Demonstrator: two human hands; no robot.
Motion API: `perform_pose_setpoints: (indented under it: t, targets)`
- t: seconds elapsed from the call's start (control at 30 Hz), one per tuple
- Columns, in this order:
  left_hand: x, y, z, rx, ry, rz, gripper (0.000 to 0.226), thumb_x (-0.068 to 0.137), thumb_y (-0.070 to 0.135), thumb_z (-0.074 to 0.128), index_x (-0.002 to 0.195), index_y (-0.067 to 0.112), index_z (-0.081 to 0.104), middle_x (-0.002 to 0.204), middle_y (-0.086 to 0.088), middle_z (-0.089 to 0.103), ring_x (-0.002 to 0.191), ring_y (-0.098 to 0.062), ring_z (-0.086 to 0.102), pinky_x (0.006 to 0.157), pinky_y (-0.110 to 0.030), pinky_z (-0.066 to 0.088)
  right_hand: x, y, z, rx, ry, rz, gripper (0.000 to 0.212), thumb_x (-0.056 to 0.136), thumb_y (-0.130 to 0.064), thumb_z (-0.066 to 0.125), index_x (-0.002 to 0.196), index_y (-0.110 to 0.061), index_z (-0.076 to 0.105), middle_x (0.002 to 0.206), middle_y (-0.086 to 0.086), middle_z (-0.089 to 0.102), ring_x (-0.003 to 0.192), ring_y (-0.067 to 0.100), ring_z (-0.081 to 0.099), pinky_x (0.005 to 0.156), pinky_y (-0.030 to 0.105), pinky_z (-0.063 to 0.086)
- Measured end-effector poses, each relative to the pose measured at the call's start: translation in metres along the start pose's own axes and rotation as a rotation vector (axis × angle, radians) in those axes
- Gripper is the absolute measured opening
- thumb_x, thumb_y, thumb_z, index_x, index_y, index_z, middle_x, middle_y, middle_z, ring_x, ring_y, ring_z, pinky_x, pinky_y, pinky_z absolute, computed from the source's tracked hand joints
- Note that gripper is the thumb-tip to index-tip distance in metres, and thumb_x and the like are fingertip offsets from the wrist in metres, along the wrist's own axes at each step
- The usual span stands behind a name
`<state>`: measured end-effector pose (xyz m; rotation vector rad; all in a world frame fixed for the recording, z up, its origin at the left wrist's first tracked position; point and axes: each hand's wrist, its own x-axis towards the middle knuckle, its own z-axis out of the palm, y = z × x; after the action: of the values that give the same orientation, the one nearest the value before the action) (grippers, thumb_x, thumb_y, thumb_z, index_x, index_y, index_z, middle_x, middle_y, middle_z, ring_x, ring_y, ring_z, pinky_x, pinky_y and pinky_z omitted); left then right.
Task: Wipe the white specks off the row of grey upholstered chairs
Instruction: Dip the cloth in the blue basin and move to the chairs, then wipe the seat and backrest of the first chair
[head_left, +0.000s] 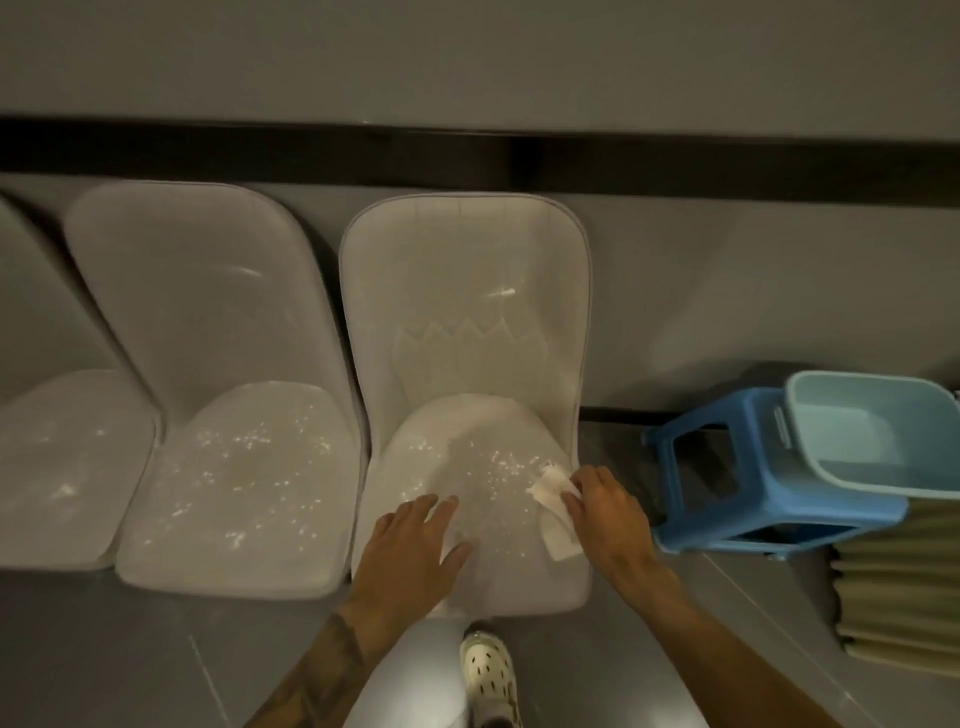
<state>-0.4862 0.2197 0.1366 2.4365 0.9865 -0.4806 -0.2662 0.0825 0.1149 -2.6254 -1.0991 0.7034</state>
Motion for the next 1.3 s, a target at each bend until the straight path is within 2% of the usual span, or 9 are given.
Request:
perform_pose_setpoints:
  t: [0.27, 0.43, 0.57, 0.63, 0.7, 0.83, 0.97, 1.17, 1.3]
  targets:
    - [0.087, -0.061, 0.051, 0.039, -0.068, 0.014, 0.068, 0.106, 0.064, 0.031, 0.166, 0.034, 0.015, 0.172, 0.008, 0.02, 0.158, -0.013, 0.021, 0.127, -0.031, 0.017, 0.093, 0.017, 0.078, 0.028, 0.045, 0.126, 0.025, 0.106, -0.033, 0.045, 0.121, -0.015, 0.054, 0.123, 0.007, 0.055, 0.106, 0.026, 0.06, 0.087, 0.037, 0.049]
    - [0.141, -0.106, 0.09, 0.067, -0.1, 0.031, 0.067, 0.106, 0.064, 0.03, 0.166, 0.037, 0.015, 0.172, 0.011, 0.02, 0.158, -0.012, 0.02, 0.128, -0.031, 0.015, 0.138, 0.036, 0.141, 0.025, 0.075, 0.239, 0.038, 0.102, -0.036, 0.051, 0.135, -0.016, 0.049, 0.132, 0.006, 0.051, 0.116, 0.026, 0.056, 0.094, 0.04, 0.05]
    - [0.178, -0.141, 0.114, 0.103, -0.084, 0.097, 0.066, 0.106, 0.062, 0.031, 0.165, 0.037, 0.017, 0.169, 0.012, 0.023, 0.155, -0.009, 0.022, 0.125, -0.027, 0.016, 0.156, 0.045, 0.183, -0.054, 0.154, 0.188, 0.039, 0.099, -0.035, 0.058, 0.132, -0.015, 0.052, 0.127, 0.008, 0.053, 0.11, 0.028, 0.056, 0.089, 0.041, 0.05]
    - [0.189, -0.155, 0.122, 0.104, -0.085, 0.14, 0.072, 0.101, 0.068, 0.022, 0.164, 0.034, 0.023, 0.167, 0.01, 0.029, 0.154, -0.011, 0.026, 0.123, -0.027, 0.019, 0.163, 0.049, 0.196, -0.098, 0.163, 0.167, 0.036, 0.099, -0.034, 0.056, 0.129, -0.014, 0.053, 0.125, 0.01, 0.053, 0.108, 0.029, 0.055, 0.089, 0.041, 0.049]
    - [0.195, -0.165, 0.124, 0.089, -0.078, 0.175, 0.089, 0.088, 0.071, 0.009, 0.161, 0.028, 0.034, 0.163, 0.006, 0.037, 0.152, -0.016, 0.033, 0.123, -0.032, 0.025, 0.167, 0.055, 0.206, -0.147, 0.156, 0.161, 0.032, 0.101, -0.035, 0.051, 0.128, -0.017, 0.052, 0.126, 0.008, 0.051, 0.11, 0.028, 0.052, 0.092, 0.041, 0.046]
    - [0.208, -0.186, 0.132, 0.126, 0.018, 0.22, 0.081, 0.094, 0.059, 0.021, 0.151, 0.013, 0.053, 0.156, -0.011, 0.05, 0.143, -0.03, 0.049, 0.119, -0.046, 0.039, 0.175, 0.067, 0.223, -0.225, 0.219, 0.129, 0.032, 0.1, -0.039, 0.05, 0.125, -0.019, 0.053, 0.123, 0.007, 0.053, 0.105, 0.027, 0.05, 0.087, 0.04, 0.042]
    - [0.227, -0.212, 0.147, 0.189, 0.12, 0.268, 0.067, 0.1, 0.052, 0.031, 0.143, 0.009, 0.059, 0.146, -0.014, 0.056, 0.13, -0.037, 0.058, 0.111, -0.052, 0.046, 0.182, 0.079, 0.236, -0.214, 0.32, 0.059, 0.032, 0.099, -0.04, 0.054, 0.12, -0.016, 0.056, 0.115, 0.007, 0.057, 0.096, 0.025, 0.052, 0.08, 0.04, 0.048]
    - [0.252, -0.238, 0.171, 0.217, 0.34, 0.363, 0.053, 0.103, 0.05, 0.039, 0.135, 0.015, 0.062, 0.133, -0.006, 0.057, 0.117, -0.028, 0.056, 0.101, -0.046, 0.046, 0.19, 0.087, 0.244, -0.195, 0.431, -0.01, 0.032, 0.098, -0.047, 0.051, 0.113, -0.019, 0.052, 0.106, 0.001, 0.053, 0.088, 0.017, 0.05, 0.07, 0.029, 0.045]
    - [0.263, -0.249, 0.177, 0.245, 0.461, 0.478, 0.048, 0.105, 0.046, 0.044, 0.135, 0.013, 0.064, 0.128, -0.005, 0.057, 0.116, -0.029, 0.057, 0.096, -0.044, 0.045, 0.194, 0.086, 0.247, -0.21, 0.446, 0.028, 0.038, 0.095, -0.056, 0.049, 0.112, -0.022, 0.049, 0.11, -0.001, 0.053, 0.093, 0.019, 0.054, 0.07, 0.035, 0.052]
